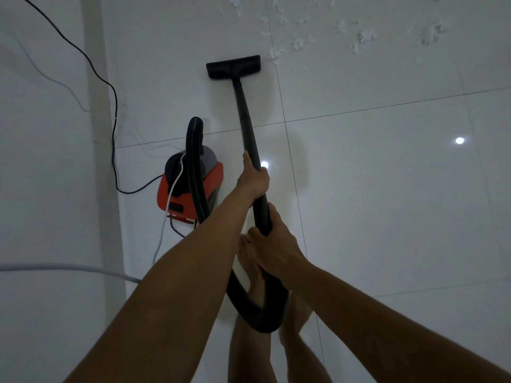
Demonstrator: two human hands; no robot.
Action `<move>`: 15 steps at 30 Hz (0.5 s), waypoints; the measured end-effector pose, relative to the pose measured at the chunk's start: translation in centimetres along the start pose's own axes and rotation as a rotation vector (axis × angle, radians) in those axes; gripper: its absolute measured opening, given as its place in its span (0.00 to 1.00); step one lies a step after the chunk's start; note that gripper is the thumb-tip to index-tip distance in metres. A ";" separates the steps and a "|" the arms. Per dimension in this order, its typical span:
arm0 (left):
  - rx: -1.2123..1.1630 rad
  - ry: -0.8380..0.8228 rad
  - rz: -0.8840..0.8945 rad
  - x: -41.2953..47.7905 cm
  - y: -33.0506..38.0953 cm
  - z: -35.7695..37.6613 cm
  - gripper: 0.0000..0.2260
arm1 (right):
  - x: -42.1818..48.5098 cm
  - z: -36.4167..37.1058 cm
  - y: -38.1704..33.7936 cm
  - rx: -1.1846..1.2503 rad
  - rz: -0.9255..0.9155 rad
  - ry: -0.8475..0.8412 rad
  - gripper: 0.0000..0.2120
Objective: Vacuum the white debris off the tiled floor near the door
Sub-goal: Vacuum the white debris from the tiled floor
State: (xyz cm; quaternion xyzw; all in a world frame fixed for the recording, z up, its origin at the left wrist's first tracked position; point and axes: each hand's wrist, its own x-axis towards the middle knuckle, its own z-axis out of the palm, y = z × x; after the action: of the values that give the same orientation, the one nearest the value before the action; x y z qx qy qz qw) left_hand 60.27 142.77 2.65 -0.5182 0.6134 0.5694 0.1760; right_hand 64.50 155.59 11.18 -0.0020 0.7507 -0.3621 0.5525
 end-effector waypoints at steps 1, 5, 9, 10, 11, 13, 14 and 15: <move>-0.005 -0.012 0.003 0.0 -0.3 0.1 0.32 | -0.1 -0.1 0.3 -0.003 -0.001 -0.004 0.30; -0.006 -0.028 0.008 -0.2 -0.7 0.5 0.33 | -0.1 -0.4 1.1 -0.017 -0.007 -0.024 0.29; -0.021 -0.038 -0.001 -0.6 -0.5 0.6 0.33 | -0.2 -0.7 1.1 0.006 -0.005 -0.050 0.31; -0.026 -0.039 -0.003 -0.8 -0.3 0.6 0.33 | -0.4 -0.8 1.1 0.012 -0.017 -0.042 0.30; -0.029 -0.039 -0.005 -0.9 -0.1 0.6 0.32 | -0.6 -0.9 1.1 0.015 -0.033 -0.023 0.29; -0.023 -0.031 -0.010 -1.1 0.3 0.7 0.32 | -0.9 -0.8 1.3 0.008 -0.065 0.021 0.27; -0.019 -0.029 -0.012 -1.1 0.3 0.8 0.32 | -0.9 -0.6 1.5 0.004 -0.077 0.041 0.27; -0.018 -0.028 -0.013 -1.1 0.4 0.9 0.32 | -0.8 -0.5 1.7 0.002 -0.084 0.058 0.26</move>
State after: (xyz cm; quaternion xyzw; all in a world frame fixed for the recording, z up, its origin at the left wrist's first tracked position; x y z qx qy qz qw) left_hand 60.10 143.95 3.49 -0.5158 0.6022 0.5810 0.1837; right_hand 65.11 157.44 11.01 -0.0224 0.7652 -0.3859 0.5148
